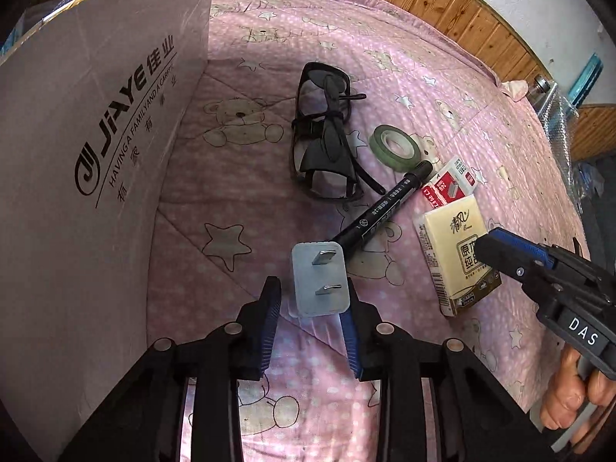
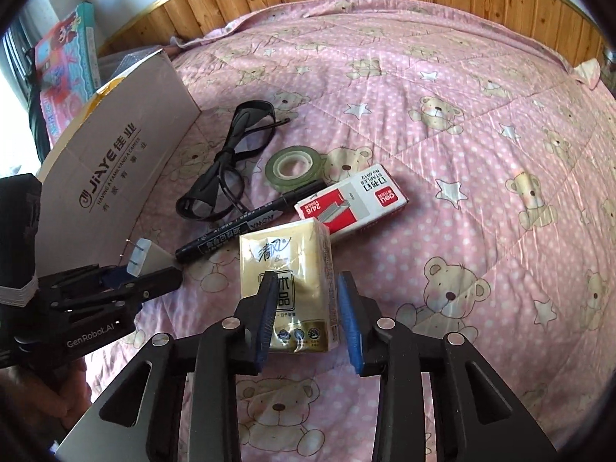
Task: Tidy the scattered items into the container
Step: 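Grasp the white plug charger with the left tool while the right tool holds the beige pack, then carry the white plug and beige pack over the yellow-lined white box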
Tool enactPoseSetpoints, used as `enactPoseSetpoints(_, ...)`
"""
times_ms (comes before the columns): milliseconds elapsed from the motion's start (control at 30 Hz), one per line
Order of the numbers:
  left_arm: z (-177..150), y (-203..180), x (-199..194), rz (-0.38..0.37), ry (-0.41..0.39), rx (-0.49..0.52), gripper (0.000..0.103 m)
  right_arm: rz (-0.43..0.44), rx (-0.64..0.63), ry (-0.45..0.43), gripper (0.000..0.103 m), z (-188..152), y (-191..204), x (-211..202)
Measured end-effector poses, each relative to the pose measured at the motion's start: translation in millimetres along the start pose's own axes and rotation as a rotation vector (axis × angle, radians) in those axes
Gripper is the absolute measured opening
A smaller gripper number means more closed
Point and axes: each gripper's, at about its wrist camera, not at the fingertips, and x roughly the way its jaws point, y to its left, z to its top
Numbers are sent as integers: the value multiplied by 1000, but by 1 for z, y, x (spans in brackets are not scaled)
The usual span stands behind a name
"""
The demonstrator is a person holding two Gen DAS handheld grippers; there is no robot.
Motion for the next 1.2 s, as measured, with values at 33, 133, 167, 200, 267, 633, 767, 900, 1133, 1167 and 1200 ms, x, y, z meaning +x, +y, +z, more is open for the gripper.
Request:
enactPoseSetpoints(33, 1, 0, 0, 0, -3, -3, 33, 25, 12, -4, 34, -1, -2, 2)
enactPoseSetpoints(133, 3, -2, 1, -1, -23, 19, 29, 66, 24, -4, 29, -2, -4, 4)
enactPoseSetpoints(167, 2, -4, 0, 9, -29, 34, 25, 73, 26, -10, 25, -2, -4, 2)
enactPoseSetpoints(200, 1, -7, -1, 20, -32, 51, 22, 82, 35, -11, 21, -2, -5, 0)
enactPoseSetpoints(267, -1, -11, -5, 22, -41, 67, 22, 100, 45, -18, 14, -1, -7, -6)
enactPoseSetpoints(633, -12, -8, -7, 22, -13, 56, 22, 147, 68, -24, 60, -11, -6, 19)
enactPoseSetpoints(767, -16, -11, -6, 36, -33, 82, 22, 218, 27, 1, 24, -12, 10, 20)
enactPoseSetpoints(900, -18, -8, -10, 32, -35, 73, 22, 174, -33, -35, 24, -14, 29, 4)
enactPoseSetpoints(1133, -16, -12, -38, 20, -72, 81, 22, 173, -49, -74, 24, -13, 35, -19)
enactPoseSetpoints(1167, -16, -12, -43, 14, -80, 81, 22, 174, -54, -77, 24, -14, 36, -22)
enactPoseSetpoints(1200, -15, -13, -48, 13, -86, 81, 22, 173, -57, -81, 24, -15, 38, -24)
